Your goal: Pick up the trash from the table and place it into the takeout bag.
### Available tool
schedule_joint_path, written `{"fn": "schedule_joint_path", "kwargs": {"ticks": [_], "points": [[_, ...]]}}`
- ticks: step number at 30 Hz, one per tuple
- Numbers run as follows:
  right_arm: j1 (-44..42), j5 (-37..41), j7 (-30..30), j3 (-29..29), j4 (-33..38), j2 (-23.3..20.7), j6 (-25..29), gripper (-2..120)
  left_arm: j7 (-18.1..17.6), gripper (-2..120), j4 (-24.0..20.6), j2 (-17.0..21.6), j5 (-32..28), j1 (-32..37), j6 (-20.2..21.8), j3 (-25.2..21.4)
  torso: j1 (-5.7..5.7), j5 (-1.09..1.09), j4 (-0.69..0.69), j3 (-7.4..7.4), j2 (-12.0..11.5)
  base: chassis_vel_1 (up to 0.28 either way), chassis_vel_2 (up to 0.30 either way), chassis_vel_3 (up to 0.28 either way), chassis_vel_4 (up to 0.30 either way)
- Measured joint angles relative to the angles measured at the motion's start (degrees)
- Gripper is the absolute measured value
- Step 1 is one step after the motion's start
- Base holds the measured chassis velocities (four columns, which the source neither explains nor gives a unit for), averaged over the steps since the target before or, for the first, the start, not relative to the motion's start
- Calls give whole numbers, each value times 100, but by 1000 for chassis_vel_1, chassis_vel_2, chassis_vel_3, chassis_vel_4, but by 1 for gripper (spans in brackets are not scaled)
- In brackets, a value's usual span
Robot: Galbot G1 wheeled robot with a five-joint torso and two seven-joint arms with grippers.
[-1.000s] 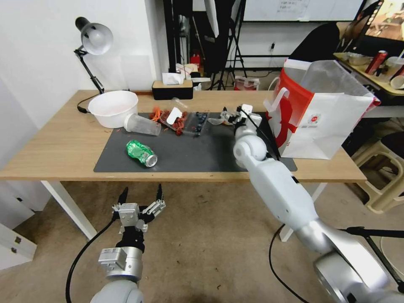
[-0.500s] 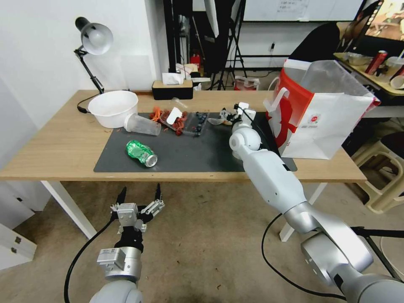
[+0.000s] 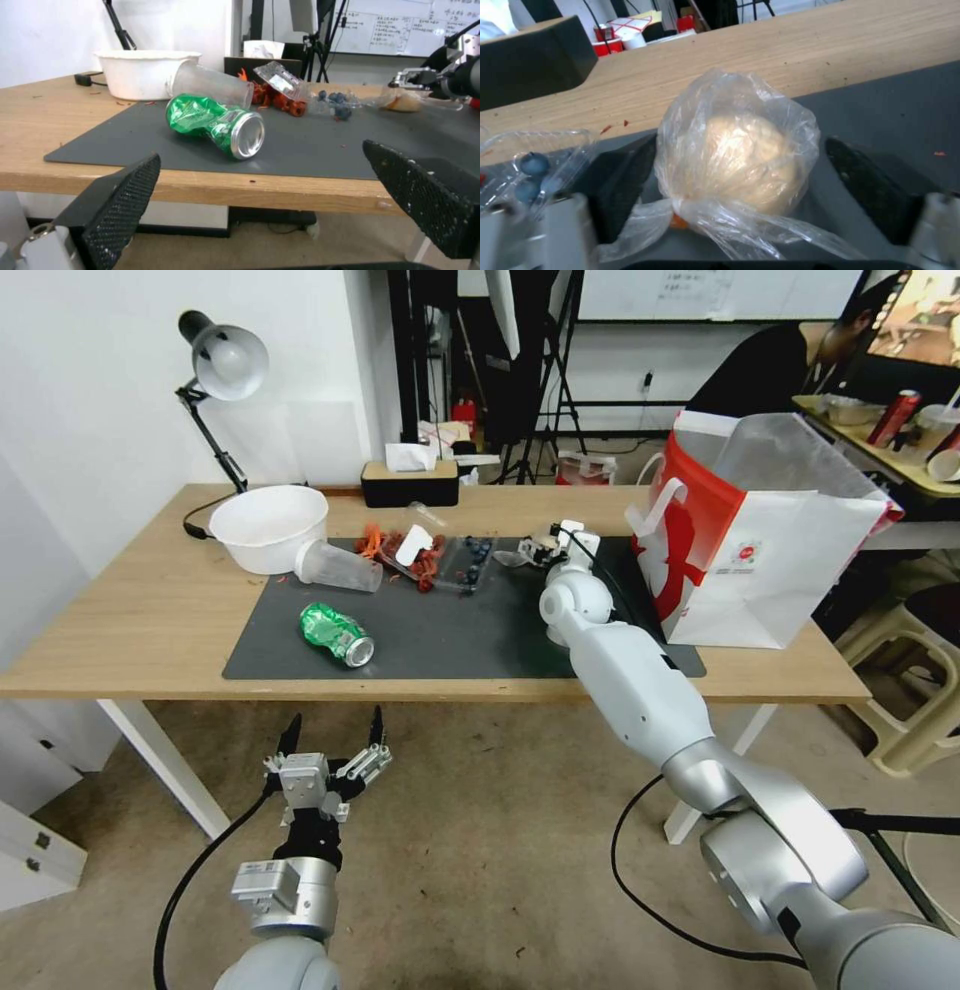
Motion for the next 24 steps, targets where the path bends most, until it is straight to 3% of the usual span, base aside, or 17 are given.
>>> {"fn": "schedule_joint_path", "kwargs": {"ticks": [6, 9, 17, 19, 24], "points": [[15, -46, -30, 37, -122, 45, -41, 63, 0, 100, 17, 0, 9, 5, -21, 4, 0, 0, 0, 0, 0, 0, 0, 0, 0], [14, -61, -33, 50, -151, 49, -101, 46, 0, 100, 33, 0, 20, 8, -40, 14, 0, 0, 0, 0, 0, 0, 0, 0, 0], [-35, -61, -28, 71, -138, 37, -123, 25, 0, 100, 55, 0, 25, 6, -58, 20, 0, 0, 1, -1, 0, 0, 0, 0, 0], [-52, -52, -19, 77, -112, 12, -127, 10, 0, 100, 69, 0, 32, 6, -72, 27, 0, 0, 1, -1, 0, 0, 0, 0, 0], [-133, 66, -47, 88, 136, -103, -28, 2, 1, 100, 82, 0, 48, 9, -90, 37, 0, 2, -1, 0, 0, 0, 0, 0, 0]]}}
